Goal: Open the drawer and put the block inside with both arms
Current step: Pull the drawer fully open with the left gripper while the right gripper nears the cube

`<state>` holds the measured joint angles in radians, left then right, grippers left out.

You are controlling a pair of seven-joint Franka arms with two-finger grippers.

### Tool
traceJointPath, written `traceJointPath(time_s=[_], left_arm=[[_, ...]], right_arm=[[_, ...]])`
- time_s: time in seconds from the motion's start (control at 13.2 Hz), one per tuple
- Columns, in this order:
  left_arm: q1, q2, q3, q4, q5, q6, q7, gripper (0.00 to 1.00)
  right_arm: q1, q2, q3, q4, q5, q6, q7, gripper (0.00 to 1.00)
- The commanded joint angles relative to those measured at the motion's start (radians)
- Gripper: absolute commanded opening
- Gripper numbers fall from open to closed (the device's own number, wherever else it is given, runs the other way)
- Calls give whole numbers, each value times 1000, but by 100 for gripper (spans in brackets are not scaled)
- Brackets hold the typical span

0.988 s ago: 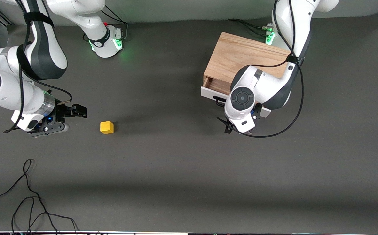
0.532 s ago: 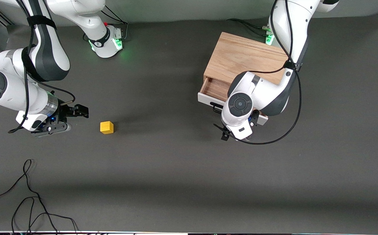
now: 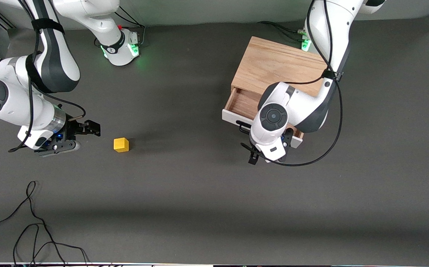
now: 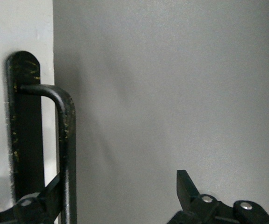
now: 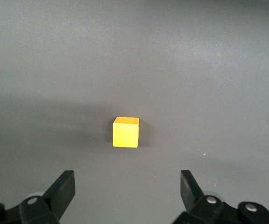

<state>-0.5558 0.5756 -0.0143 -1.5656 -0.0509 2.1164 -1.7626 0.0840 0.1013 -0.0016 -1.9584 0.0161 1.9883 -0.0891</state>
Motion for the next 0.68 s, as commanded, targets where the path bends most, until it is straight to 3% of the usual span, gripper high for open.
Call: traceJointPath(time_s=[0.0, 0.61], left_arm=[[-6, 95, -1, 103, -6, 106, -32, 100], [-4, 156, 2, 170, -6, 183, -29, 100]], right_arm=[[5, -14, -3, -19, -5, 23, 0, 100], [7, 20, -3, -31, -4, 76, 0, 100]])
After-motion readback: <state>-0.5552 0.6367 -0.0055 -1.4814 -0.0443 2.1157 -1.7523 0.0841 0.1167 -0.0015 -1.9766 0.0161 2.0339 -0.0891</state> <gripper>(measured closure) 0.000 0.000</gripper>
